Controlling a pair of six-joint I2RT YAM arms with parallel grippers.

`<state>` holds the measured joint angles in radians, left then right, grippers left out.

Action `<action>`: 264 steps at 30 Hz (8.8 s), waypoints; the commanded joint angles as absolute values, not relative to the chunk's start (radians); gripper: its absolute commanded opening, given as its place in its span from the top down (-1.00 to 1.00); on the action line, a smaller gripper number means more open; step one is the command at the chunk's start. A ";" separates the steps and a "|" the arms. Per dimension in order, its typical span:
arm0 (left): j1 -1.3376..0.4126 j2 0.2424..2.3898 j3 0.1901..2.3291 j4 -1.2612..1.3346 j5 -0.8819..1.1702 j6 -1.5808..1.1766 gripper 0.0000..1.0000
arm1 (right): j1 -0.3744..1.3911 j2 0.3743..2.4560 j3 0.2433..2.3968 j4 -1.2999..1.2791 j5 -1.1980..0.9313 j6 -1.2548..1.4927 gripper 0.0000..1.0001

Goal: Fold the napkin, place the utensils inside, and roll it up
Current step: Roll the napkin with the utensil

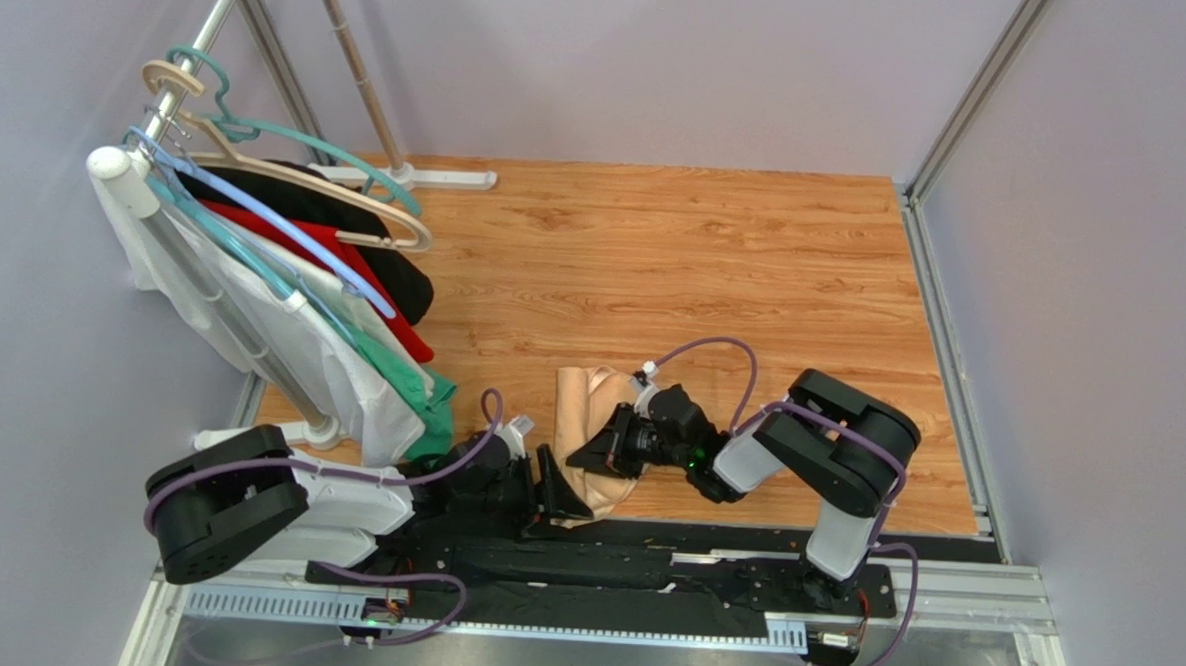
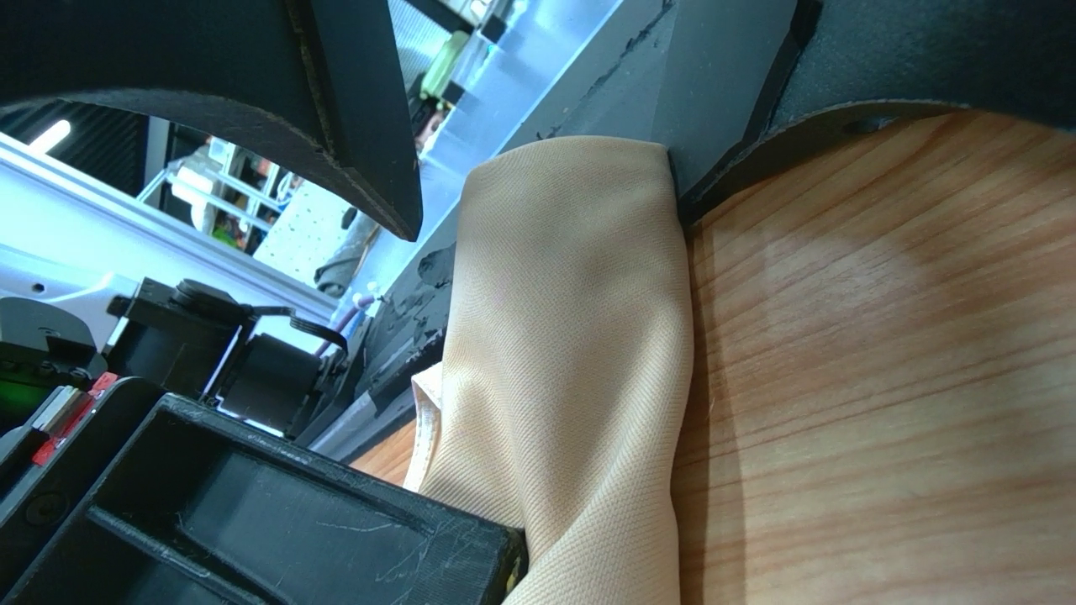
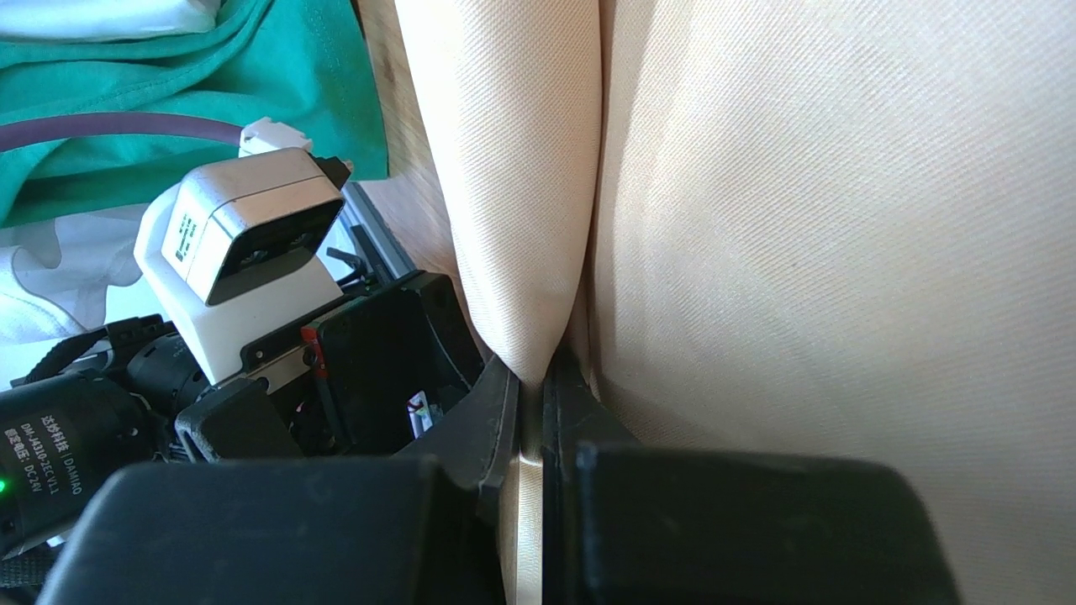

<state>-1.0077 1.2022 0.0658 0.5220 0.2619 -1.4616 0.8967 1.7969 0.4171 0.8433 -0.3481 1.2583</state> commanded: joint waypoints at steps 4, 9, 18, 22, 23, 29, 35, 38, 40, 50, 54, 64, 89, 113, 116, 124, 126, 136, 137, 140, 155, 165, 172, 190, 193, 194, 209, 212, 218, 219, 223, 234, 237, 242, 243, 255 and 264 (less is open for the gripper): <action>-1.000 1.063 -0.041 0.310 0.114 -1.436 -0.32 | 0.919 1.801 0.400 0.747 -0.328 1.239 1.00; -1.000 0.838 -0.031 0.152 0.026 -1.433 -0.23 | 0.928 1.801 0.397 0.755 -0.334 1.244 1.00; -1.000 0.877 -0.035 0.237 0.047 -1.433 -0.25 | 0.948 1.835 0.407 0.813 -0.334 1.282 1.00; -1.000 0.916 -0.040 0.290 0.075 -1.437 -0.25 | 0.957 1.822 0.403 0.811 -0.311 1.289 1.00; -1.000 0.925 -0.040 0.291 0.081 -1.439 -0.25 | 0.957 1.816 0.403 0.811 -0.308 1.293 1.00; -1.002 0.959 -0.041 0.299 0.112 -1.457 -0.36 | 0.959 1.813 0.414 0.824 -0.307 1.319 1.00; -1.003 1.023 -0.043 0.353 0.120 -1.474 -0.43 | 0.960 1.824 0.408 0.877 -0.305 1.370 1.00; -1.003 1.078 -0.048 0.405 0.123 -1.477 -0.22 | 0.960 1.836 0.402 0.902 -0.302 1.381 1.00; -1.003 1.115 -0.046 0.422 0.121 -1.482 0.00 | 0.962 1.842 0.397 0.920 -0.302 1.388 1.00; -1.003 1.141 -0.032 0.445 0.121 -1.471 0.41 | 0.966 1.830 0.396 0.900 -0.295 1.371 1.00; -1.003 1.109 -0.015 0.400 0.103 -1.459 0.81 | 0.968 1.830 0.400 0.884 -0.295 1.359 1.00; -1.003 0.988 0.086 0.161 0.049 -1.356 1.00 | 0.969 1.706 0.481 0.564 -0.249 1.165 0.89; -1.003 1.084 0.417 -0.308 -0.051 -0.980 1.00 | 0.988 1.543 0.801 0.104 -0.247 1.037 -0.22; -1.043 1.229 0.578 -0.420 -0.095 -0.815 1.00 | 1.012 1.743 0.788 0.316 -0.259 1.190 -0.11; -1.066 1.230 0.600 -0.426 -0.117 -0.793 1.00 | 1.012 1.755 0.781 0.316 -0.247 1.193 -0.04; -1.115 1.287 0.683 -0.468 -0.153 -0.730 1.00 | 1.009 1.769 0.764 0.288 -0.206 1.178 0.80; -1.120 1.296 0.699 -0.485 -0.164 -0.730 1.00 | 1.005 1.775 0.758 0.290 -0.203 1.175 0.98; -1.123 1.232 0.703 -0.502 -0.192 -0.768 0.23 | 0.985 1.821 0.746 0.333 -0.202 1.154 1.00; -1.124 1.220 0.703 -0.505 -0.195 -0.769 0.20 | 0.979 1.824 0.742 0.339 -0.204 1.154 1.00; -1.124 1.172 0.704 -0.520 -0.201 -0.778 -0.20 | 0.968 1.835 0.729 0.367 -0.216 1.147 1.00; -0.914 0.881 0.448 -0.321 0.070 -0.857 -0.40 | 0.917 1.885 0.678 0.509 -0.275 1.091 1.00; -0.808 0.761 0.278 -0.172 0.111 -0.997 -0.21 | 0.904 1.914 0.658 0.574 -0.313 1.081 1.00; -0.801 0.770 0.173 -0.069 0.103 -1.081 -0.17 | 0.904 1.921 0.657 0.600 -0.327 1.089 1.00; -0.798 0.916 0.075 0.198 0.143 -1.135 -0.29 | 0.904 1.936 0.618 0.854 -0.397 1.287 1.00; -0.798 0.907 0.069 0.192 0.144 -1.140 -0.29 | 0.905 1.914 0.611 0.853 -0.393 1.307 1.00; -0.798 0.902 0.068 0.186 0.143 -1.141 -0.29 | 0.902 1.911 0.607 0.864 -0.391 1.315 1.00; -0.798 0.899 0.051 0.230 0.138 -1.152 -0.15 | 0.904 1.917 0.637 0.919 -0.414 1.373 1.00; -0.798 0.914 0.051 0.248 0.141 -1.155 -0.01 | 0.904 1.916 0.640 0.911 -0.413 1.368 1.00; -0.798 0.937 0.061 0.288 0.152 -1.160 0.29 | 0.907 1.928 0.640 0.920 -0.416 1.374 1.00; -0.796 0.946 0.063 0.297 0.155 -1.163 0.36 | 0.908 1.930 0.638 0.925 -0.416 1.373 1.00; -0.798 0.959 0.077 0.299 0.169 -1.164 0.73 | 0.911 1.931 0.635 0.930 -0.413 1.376 1.00; -0.798 0.887 0.071 0.243 0.173 -1.195 1.00 | 0.910 1.922 0.663 0.825 -0.405 1.278 1.00; -0.798 0.838 0.061 0.207 0.166 -1.198 1.00 | 0.904 1.898 0.687 0.715 -0.399 1.218 0.93; -0.798 0.752 0.034 0.189 0.143 -1.209 1.00 | 0.884 1.884 0.726 0.624 -0.410 1.148 0.92; -0.798 0.726 0.037 0.172 0.141 -1.203 1.00 | 0.881 1.893 0.741 0.609 -0.416 1.143 0.90; -0.798 0.707 0.054 0.095 0.133 -1.187 1.00 | 0.865 1.853 0.739 0.522 -0.433 1.069 0.35; -0.798 0.804 0.069 0.150 0.138 -1.184 1.00 | 0.851 1.743 0.810 0.264 -0.376 0.910 -0.32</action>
